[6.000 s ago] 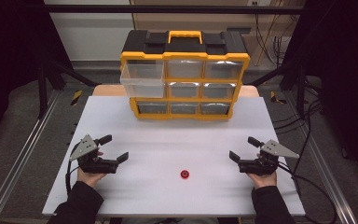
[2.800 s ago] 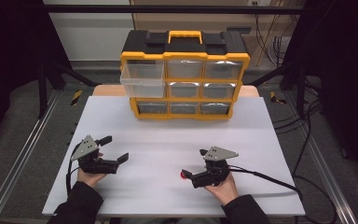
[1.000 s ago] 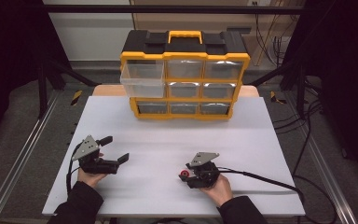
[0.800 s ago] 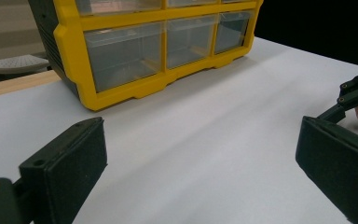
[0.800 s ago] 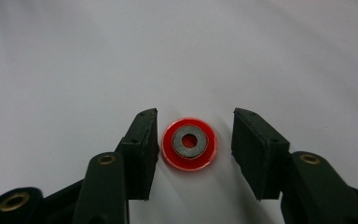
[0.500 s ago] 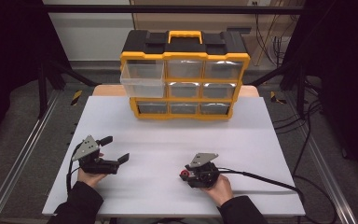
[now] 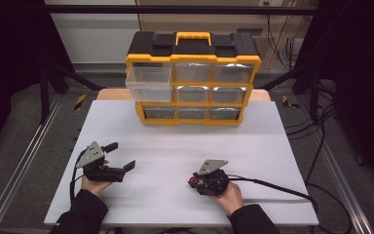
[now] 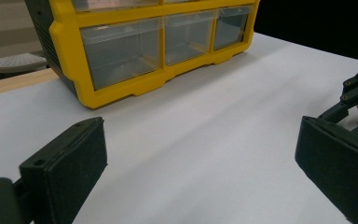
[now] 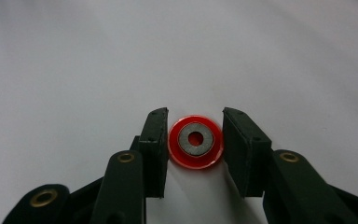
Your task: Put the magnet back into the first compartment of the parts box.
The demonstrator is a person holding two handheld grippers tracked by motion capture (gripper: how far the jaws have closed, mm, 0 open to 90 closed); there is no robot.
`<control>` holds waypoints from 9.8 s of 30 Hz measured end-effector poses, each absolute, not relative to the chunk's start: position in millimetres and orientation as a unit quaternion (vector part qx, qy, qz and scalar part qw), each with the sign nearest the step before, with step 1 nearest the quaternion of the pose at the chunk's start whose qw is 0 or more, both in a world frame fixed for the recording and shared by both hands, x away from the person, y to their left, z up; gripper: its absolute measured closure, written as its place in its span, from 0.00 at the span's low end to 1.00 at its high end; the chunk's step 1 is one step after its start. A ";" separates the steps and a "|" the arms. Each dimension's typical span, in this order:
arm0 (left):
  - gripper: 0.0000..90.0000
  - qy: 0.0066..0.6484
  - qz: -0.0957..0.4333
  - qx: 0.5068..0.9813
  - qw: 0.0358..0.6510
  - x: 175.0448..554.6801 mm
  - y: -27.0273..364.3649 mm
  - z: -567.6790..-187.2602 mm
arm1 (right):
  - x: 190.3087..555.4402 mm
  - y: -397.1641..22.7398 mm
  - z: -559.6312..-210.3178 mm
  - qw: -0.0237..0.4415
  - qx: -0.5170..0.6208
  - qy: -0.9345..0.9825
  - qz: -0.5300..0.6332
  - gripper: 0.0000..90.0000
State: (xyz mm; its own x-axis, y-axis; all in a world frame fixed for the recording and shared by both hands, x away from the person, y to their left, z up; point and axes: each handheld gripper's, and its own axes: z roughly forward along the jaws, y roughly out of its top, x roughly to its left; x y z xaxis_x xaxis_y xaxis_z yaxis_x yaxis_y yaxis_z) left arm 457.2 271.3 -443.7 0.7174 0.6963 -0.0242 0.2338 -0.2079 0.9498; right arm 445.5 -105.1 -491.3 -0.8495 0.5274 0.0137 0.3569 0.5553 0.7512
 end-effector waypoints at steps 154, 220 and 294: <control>0.02 0.307 0.212 0.755 0.539 458.1 268.8 -446.8 | 506.6 -104.3 -250.4 0.218 0.229 0.768 0.557 0.69; 0.02 0.307 0.208 0.757 0.538 458.8 267.8 -448.0 | 560.7 -55.1 -218.9 0.222 0.235 0.760 0.563 0.69; 0.02 0.305 0.209 0.757 0.538 458.6 268.0 -448.1 | 585.8 -24.9 -234.4 0.247 0.266 0.760 0.539 0.51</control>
